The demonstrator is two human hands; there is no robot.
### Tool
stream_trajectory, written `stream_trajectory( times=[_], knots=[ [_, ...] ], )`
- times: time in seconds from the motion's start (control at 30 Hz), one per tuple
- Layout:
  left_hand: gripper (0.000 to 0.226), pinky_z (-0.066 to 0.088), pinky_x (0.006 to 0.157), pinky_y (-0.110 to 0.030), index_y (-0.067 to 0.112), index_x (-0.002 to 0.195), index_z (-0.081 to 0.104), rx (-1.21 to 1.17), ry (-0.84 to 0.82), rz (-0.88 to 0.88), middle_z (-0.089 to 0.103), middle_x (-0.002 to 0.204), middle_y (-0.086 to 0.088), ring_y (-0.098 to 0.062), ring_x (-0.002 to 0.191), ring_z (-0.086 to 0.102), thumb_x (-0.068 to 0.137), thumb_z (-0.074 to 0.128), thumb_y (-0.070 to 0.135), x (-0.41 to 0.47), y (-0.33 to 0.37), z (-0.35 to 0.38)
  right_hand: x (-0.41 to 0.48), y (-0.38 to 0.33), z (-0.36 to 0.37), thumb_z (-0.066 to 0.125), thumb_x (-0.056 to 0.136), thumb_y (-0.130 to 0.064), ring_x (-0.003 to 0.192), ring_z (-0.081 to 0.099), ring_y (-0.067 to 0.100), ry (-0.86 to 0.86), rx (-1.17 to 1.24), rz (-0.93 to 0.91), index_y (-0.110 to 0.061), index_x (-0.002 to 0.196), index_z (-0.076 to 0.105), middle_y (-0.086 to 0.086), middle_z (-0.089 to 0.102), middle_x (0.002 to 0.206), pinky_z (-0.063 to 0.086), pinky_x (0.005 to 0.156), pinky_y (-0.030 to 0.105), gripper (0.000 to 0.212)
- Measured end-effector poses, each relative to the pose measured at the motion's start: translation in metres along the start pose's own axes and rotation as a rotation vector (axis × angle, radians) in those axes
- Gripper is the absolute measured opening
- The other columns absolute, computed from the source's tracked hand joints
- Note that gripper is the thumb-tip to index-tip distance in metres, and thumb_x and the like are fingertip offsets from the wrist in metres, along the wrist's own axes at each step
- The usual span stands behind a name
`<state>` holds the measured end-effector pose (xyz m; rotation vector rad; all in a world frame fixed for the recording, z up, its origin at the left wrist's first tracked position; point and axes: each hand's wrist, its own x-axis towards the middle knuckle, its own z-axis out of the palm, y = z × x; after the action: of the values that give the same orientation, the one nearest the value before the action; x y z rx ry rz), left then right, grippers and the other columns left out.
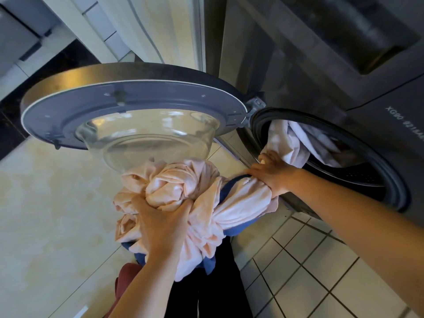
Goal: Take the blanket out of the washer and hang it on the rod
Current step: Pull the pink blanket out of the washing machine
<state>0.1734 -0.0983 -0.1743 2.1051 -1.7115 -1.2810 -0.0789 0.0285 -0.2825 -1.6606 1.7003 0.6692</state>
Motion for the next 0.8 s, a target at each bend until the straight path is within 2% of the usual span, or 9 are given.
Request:
stream_trajectory(
  times=[0.1,0.17,0.27,0.37,0.47,0.57,0.63,0.7,0.8],
  knots=[
    [0.066,0.047,0.081,-0.041,0.029,0.107,0.03,0.006,-0.001,-0.008,0.051,0.101,0.002,-0.026,0.092,0.054,0.065,0.08,0.029,0.002,-0.004,0.0,-0.002,-0.005,-0.001,0.055,0.082,-0.056,0.123,0.031,0.032,-0.005,-0.067,-0.015,-0.031,0.121,0.05,-0.001,0.047,0.129,0.026,0.103,0.047,0.047],
    [0.068,0.049,0.084,-0.043,0.029,0.109,0.03,0.002,-0.004,-0.019,0.05,0.101,0.003,-0.025,0.093,0.053,0.064,0.081,0.03,0.004,-0.006,-0.001,-0.004,-0.007,0.001,0.054,0.083,-0.055,0.126,0.03,0.028,0.012,-0.001,-0.028,-0.03,0.111,0.057,-0.003,0.046,0.128,0.022,0.104,0.045,0.038],
    [0.071,0.048,0.088,-0.046,0.026,0.117,0.031,-0.013,-0.019,-0.061,0.051,0.107,0.001,-0.027,0.098,0.053,0.065,0.08,0.03,0.006,-0.007,-0.006,-0.01,-0.006,0.006,0.057,0.081,-0.052,0.132,0.034,0.019,0.0,0.196,-0.009,-0.032,0.116,0.056,-0.008,0.05,0.129,0.023,0.106,0.044,0.04],
    [0.072,0.048,0.09,-0.047,0.03,0.118,0.031,-0.033,-0.023,-0.091,0.053,0.112,-0.001,-0.027,0.1,0.054,0.065,0.079,0.032,0.006,-0.009,-0.016,-0.025,-0.01,0.006,0.053,0.082,-0.05,0.099,0.061,0.02,0.093,0.361,0.075,-0.028,0.116,0.053,-0.004,0.067,0.104,0.038,0.094,0.037,0.041],
    [0.068,0.048,0.088,-0.045,0.034,0.111,0.029,-0.028,-0.019,-0.099,0.053,0.11,0.0,-0.027,0.099,0.055,0.066,0.08,0.034,0.001,-0.008,-0.029,-0.044,-0.021,-0.001,0.049,0.078,-0.049,0.082,0.066,0.022,0.314,0.251,0.124,-0.022,0.117,0.05,-0.002,0.07,0.082,0.037,0.094,0.035,0.047],
    [0.068,0.05,0.085,-0.047,0.031,0.11,0.031,-0.007,-0.016,-0.123,0.054,0.107,-0.003,-0.03,0.096,0.056,0.064,0.081,0.036,-0.007,-0.004,-0.043,-0.067,-0.04,-0.025,0.059,0.08,-0.04,0.087,0.066,0.024,0.392,0.356,0.139,-0.017,0.119,0.041,0.001,0.071,0.084,0.035,0.095,0.035,0.049],
    [0.07,0.05,0.085,-0.051,0.03,0.109,0.032,0.006,-0.018,-0.12,0.056,0.107,-0.005,-0.032,0.095,0.057,0.06,0.082,0.037,-0.015,0.001,-0.054,-0.084,-0.053,-0.045,0.061,0.082,-0.035,0.093,0.064,0.024,0.383,0.423,0.139,-0.019,0.131,0.032,0.0,0.07,0.092,0.035,0.097,0.038,0.059],
    [0.075,0.051,0.084,-0.052,0.03,0.111,0.033,0.012,-0.017,-0.105,0.057,0.107,-0.004,-0.032,0.095,0.057,0.054,0.08,0.043,-0.023,0.008,-0.067,-0.101,-0.066,-0.064,0.061,0.083,-0.031,0.099,0.062,0.019,0.385,0.471,0.138,-0.025,0.144,0.019,-0.005,0.068,0.096,0.036,0.098,0.041,0.075],
    [0.078,0.051,0.083,-0.052,0.029,0.113,0.032,0.017,-0.025,-0.094,0.057,0.11,-0.005,-0.032,0.095,0.058,0.054,0.08,0.045,-0.033,0.015,-0.085,-0.122,-0.078,-0.084,0.058,0.086,-0.029,0.1,0.058,0.013,0.396,0.519,0.12,-0.037,0.149,0.007,-0.014,0.056,0.086,0.033,0.1,0.039,0.082]
  ],
)
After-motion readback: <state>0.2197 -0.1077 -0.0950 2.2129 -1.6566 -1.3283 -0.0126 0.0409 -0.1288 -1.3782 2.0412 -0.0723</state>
